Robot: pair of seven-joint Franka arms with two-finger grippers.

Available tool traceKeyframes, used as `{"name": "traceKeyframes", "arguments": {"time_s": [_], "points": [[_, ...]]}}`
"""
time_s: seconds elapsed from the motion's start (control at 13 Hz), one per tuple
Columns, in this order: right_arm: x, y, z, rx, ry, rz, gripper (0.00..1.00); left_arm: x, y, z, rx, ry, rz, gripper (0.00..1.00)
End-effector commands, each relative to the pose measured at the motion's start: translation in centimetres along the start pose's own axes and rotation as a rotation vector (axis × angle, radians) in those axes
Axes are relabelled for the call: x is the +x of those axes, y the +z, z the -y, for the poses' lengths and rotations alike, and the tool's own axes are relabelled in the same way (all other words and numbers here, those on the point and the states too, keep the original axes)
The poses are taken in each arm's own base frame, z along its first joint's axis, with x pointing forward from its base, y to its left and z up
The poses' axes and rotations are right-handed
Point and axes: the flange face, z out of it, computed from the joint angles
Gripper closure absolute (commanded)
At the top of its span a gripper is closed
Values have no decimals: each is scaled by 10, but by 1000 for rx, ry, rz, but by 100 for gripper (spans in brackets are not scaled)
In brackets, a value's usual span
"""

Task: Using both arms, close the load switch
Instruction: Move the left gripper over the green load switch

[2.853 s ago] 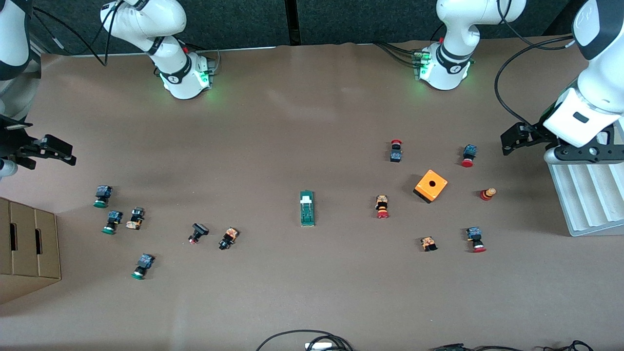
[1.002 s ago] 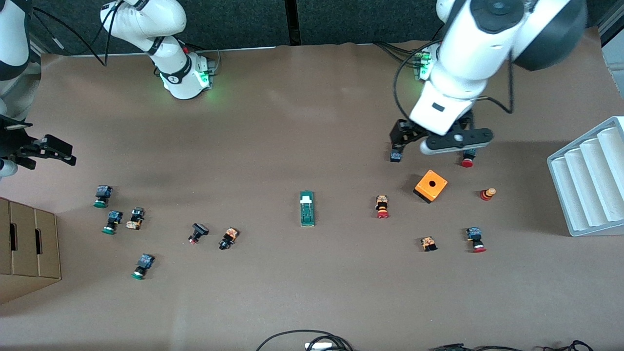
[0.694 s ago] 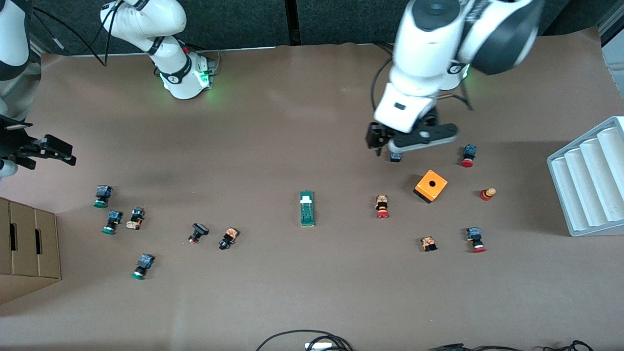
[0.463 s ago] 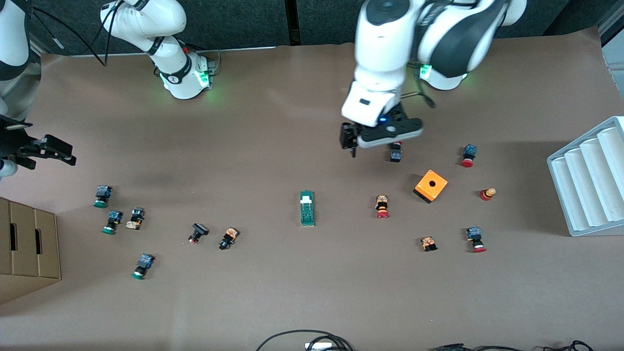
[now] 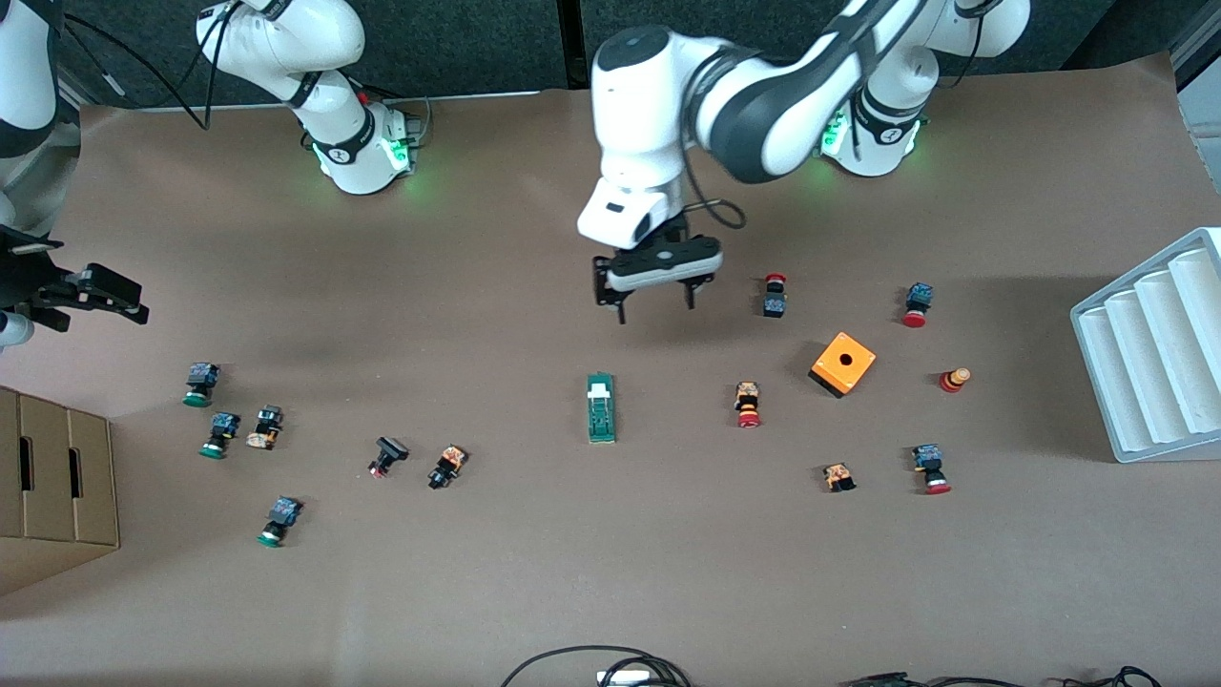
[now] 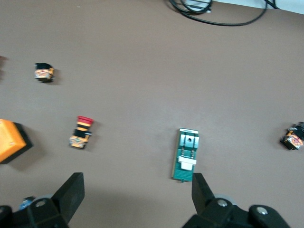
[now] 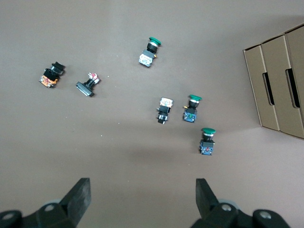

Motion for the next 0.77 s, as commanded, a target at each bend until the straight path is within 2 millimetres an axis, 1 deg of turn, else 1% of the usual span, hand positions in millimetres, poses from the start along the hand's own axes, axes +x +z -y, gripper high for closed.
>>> {"name": "traceKeyframes", "arguments": {"time_s": [0.0,0.23,0.39,0.54,0.62,0.69], "points": [[4,-3,-2,-1,2,-2,0,-29,24,-21,-10,16,-72,0],[4,-3,-2,-1,2,-3,0,-60,53,-37,-2,16,-152,0],[4,-4,-2,-1,1,-6,0,-85,73,-47,-10,4,-210,0],[4,-3,-2,-1,1,-5,0,-104,99,-46,-57,0,-281,0],[4,-3,-2,-1,1,-5,0,-115,109,-43,-92,11,-308,0],[4,-3,-2,-1,1,-5,0,-121,123,-38,-110,27,-345,0]]}}
